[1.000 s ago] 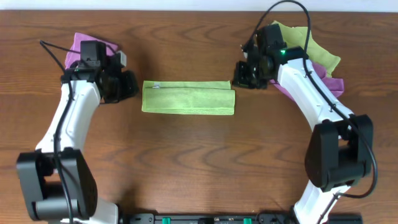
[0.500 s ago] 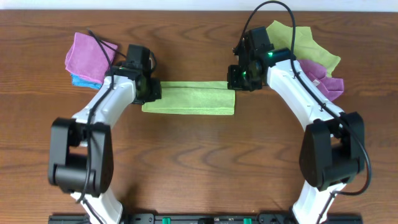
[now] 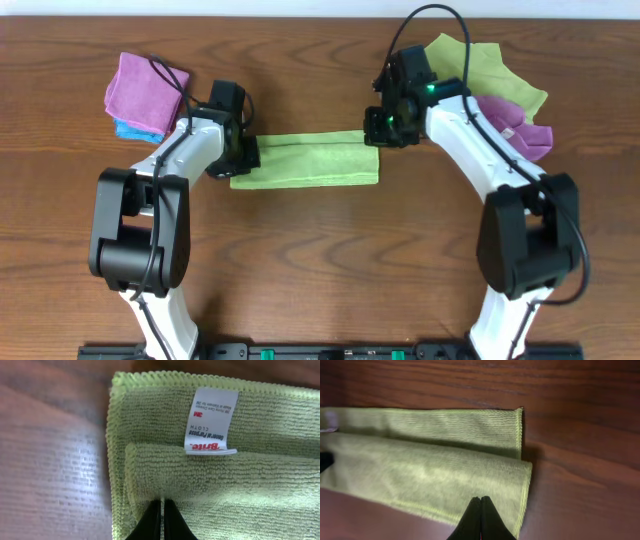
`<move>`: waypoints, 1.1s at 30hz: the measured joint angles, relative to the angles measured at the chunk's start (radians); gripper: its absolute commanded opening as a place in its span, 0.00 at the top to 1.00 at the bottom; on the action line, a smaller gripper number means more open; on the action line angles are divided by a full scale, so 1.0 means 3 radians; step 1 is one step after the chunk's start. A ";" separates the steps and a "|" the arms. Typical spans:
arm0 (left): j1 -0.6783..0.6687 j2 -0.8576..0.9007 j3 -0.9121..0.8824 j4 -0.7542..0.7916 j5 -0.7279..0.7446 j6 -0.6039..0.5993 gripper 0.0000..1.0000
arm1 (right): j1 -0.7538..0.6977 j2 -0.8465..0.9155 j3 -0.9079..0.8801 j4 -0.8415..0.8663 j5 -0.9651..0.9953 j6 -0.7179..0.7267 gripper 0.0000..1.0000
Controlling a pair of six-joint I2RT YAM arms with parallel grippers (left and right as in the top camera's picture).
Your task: Fold the cloth
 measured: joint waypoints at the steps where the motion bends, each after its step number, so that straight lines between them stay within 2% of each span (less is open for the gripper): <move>1: 0.0000 0.0000 0.0004 -0.0020 0.0010 -0.0003 0.94 | 0.0017 0.0050 0.0000 0.0014 0.0004 -0.0001 0.98; 8: 0.0000 0.0000 0.0006 -0.0067 0.0033 -0.0014 0.94 | 0.0247 0.0464 -0.0001 0.0020 0.0037 -0.0003 0.98; 12: -0.0001 0.0000 0.0010 -0.0172 0.0045 -0.0015 0.94 | 0.0272 0.0488 0.0022 -0.0065 0.0083 -0.0011 0.98; 20: -0.0004 0.0000 0.0017 -0.0406 0.0099 -0.0015 0.94 | 0.0296 0.0488 0.0047 -0.0696 0.0067 -0.0042 0.98; 24: -0.0004 0.0000 0.0017 -0.0408 0.0107 -0.0015 0.94 | 0.0298 0.0488 0.0047 -0.0764 0.0071 -0.0050 0.98; 28: -0.0004 0.0000 0.0017 -0.0413 0.0109 -0.0015 0.94 | 0.0296 0.0408 0.0019 -0.0752 0.0117 -0.0051 0.98; 33: -0.0004 0.0000 0.0017 -0.0418 0.0109 -0.0015 0.94 | 0.0207 -0.0039 -0.0010 -0.0743 0.0112 -0.0153 0.98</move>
